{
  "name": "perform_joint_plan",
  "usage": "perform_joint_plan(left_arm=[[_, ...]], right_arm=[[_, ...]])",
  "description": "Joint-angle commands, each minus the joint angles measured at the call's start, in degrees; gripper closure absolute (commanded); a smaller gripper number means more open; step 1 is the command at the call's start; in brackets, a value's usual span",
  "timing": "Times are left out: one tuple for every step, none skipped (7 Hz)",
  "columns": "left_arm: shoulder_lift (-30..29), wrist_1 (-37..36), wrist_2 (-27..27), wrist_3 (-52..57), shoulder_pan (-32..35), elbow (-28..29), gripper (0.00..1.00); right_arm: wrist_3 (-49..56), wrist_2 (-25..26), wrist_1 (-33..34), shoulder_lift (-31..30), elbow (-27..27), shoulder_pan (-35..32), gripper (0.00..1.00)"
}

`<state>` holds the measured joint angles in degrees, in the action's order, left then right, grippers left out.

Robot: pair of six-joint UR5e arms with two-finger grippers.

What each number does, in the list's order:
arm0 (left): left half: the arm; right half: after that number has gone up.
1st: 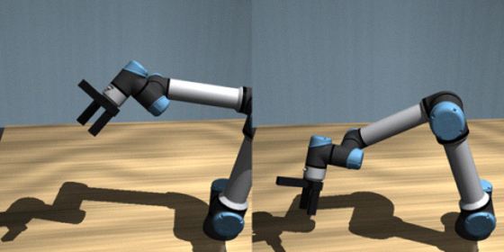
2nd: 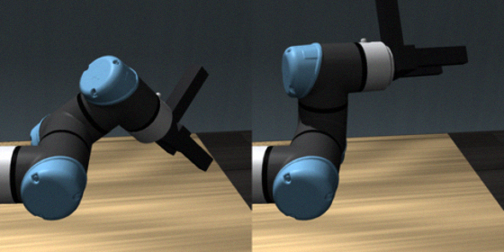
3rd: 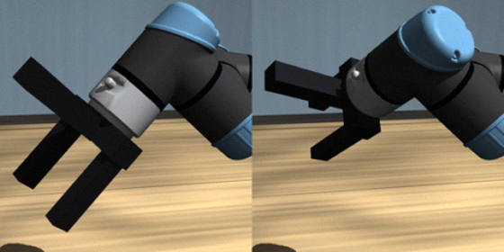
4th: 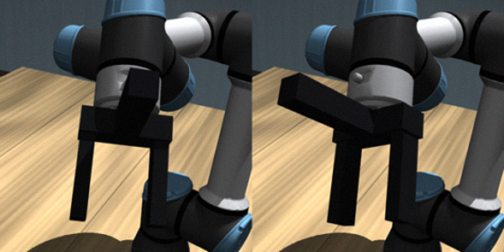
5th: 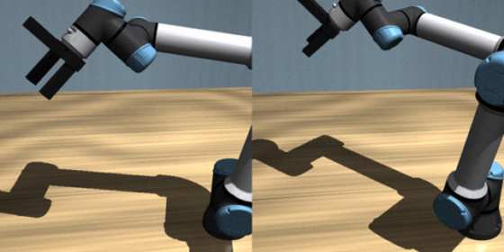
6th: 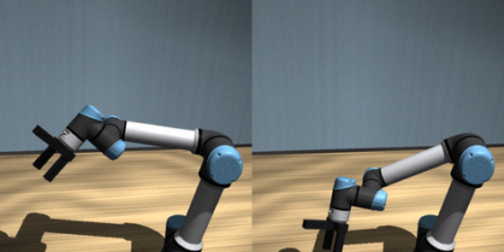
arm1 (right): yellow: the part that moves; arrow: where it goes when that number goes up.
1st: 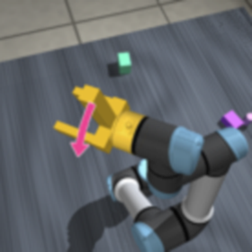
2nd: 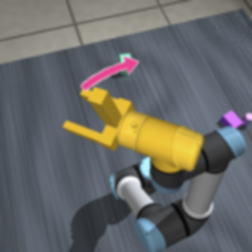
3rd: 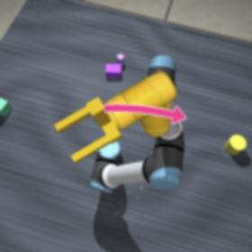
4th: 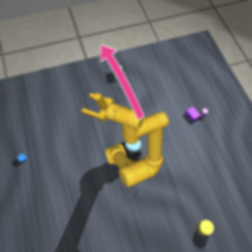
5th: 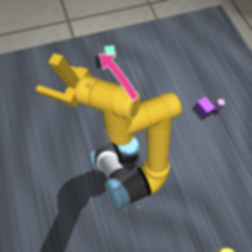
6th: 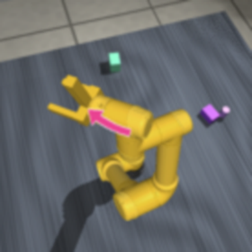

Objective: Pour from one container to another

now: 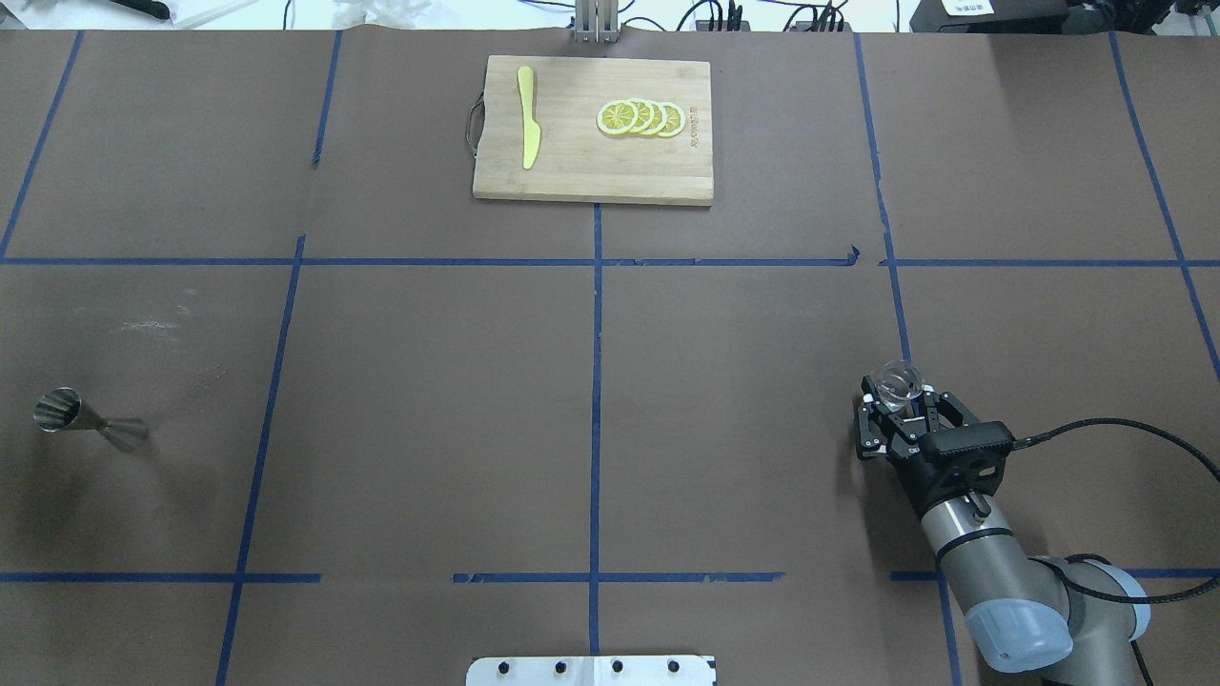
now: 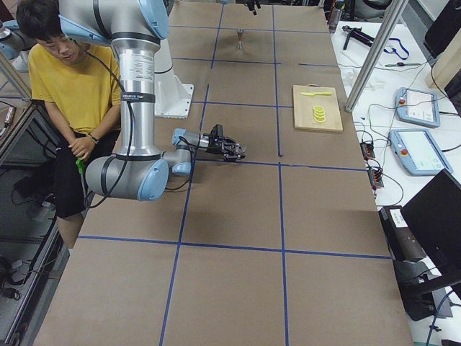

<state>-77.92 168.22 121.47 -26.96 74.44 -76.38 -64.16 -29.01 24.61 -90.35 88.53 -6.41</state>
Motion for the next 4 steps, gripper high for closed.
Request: perform_joint_plan(left_arm=[[0.05, 0.0, -0.01, -0.02, 0.0, -0.08, 0.01], [0.05, 0.0, -0.09, -0.2, 0.0, -0.08, 0.01], [0.05, 0.0, -0.09, -0.2, 0.0, -0.17, 0.01], [0.05, 0.0, -0.09, -0.2, 0.0, -0.17, 0.01]], right_arm=[[0.0, -0.08, -0.09, 0.0, -0.02, 0.43, 1.0], [0.0, -0.08, 0.0, 0.0, -0.02, 0.44, 1.0], [0.0, -0.08, -0.09, -0.09, -0.02, 0.44, 1.0], [0.0, -0.17, -0.09, -0.09, -0.02, 0.44, 0.91]])
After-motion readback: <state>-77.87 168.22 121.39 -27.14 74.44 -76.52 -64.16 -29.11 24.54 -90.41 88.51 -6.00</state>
